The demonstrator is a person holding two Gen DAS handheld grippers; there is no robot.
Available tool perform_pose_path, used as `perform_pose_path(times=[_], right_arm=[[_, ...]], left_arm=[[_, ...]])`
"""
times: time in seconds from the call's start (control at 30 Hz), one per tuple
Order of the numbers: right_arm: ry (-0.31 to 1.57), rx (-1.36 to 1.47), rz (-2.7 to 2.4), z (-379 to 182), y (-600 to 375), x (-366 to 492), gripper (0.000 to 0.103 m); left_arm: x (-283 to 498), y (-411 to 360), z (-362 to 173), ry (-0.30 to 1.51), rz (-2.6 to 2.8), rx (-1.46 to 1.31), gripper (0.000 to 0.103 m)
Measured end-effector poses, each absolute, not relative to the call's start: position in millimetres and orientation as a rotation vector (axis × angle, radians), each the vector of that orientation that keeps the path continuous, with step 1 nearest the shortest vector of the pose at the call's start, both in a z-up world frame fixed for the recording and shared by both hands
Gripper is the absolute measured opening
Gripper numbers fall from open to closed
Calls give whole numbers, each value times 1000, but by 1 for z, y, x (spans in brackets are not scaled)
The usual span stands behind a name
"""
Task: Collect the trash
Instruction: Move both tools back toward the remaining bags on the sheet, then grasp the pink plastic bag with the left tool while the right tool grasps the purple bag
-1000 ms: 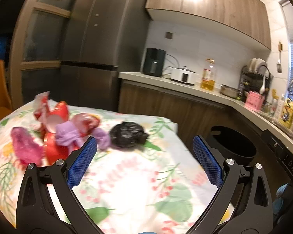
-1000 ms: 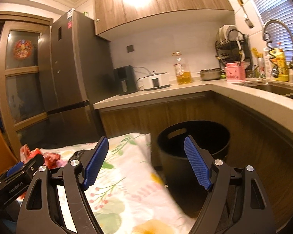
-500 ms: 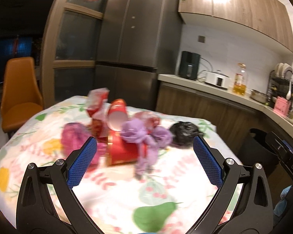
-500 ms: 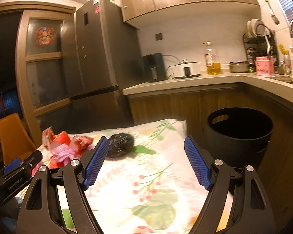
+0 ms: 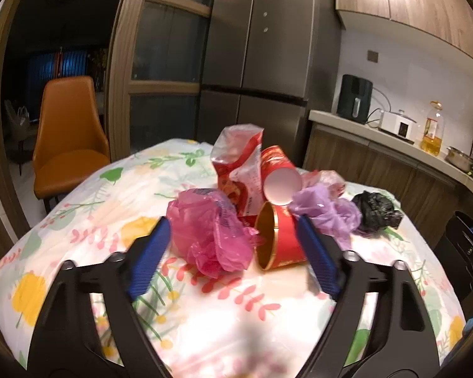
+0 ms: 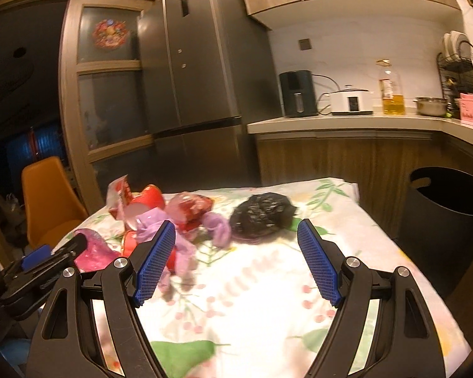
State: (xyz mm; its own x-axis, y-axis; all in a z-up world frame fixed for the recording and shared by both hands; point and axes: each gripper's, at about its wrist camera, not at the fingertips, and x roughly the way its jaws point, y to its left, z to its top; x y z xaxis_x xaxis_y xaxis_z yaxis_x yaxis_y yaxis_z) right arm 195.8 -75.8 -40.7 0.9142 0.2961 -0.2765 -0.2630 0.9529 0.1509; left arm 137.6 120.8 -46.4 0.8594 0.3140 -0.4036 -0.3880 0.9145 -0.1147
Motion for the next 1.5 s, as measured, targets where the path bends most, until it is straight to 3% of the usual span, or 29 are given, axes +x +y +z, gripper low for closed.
perform_pose_path(times=[0.27, 0.43, 0.5, 0.97, 1.07, 1.13, 1.23, 1.33, 1.5], right_arm=[[314, 93, 334, -44, -47, 213, 78], [331, 67, 366, -49, -23, 224, 75], [340, 58, 378, -52, -15, 229, 73], [401, 13, 446, -73, 37, 266, 59], [431, -1, 454, -78, 42, 271, 47], [440, 3, 466, -79, 40, 272, 31], [439, -7, 479, -79, 40, 272, 15], [426, -16, 477, -76, 38, 267, 9], [374, 12, 482, -58, 21, 248, 7]], left_arm=[[163, 140, -66, 506, 379, -225, 39], [170, 149, -75, 548, 329, -277, 9], [169, 150, -76, 545, 304, -288, 5], [145, 148, -55, 456, 264, -284, 2], [146, 150, -54, 456, 264, -288, 2], [146, 151, -54, 456, 261, -293, 2], [146, 150, -54, 454, 259, -290, 2], [144, 149, -51, 448, 258, -286, 2], [139, 146, -44, 430, 261, -280, 2]])
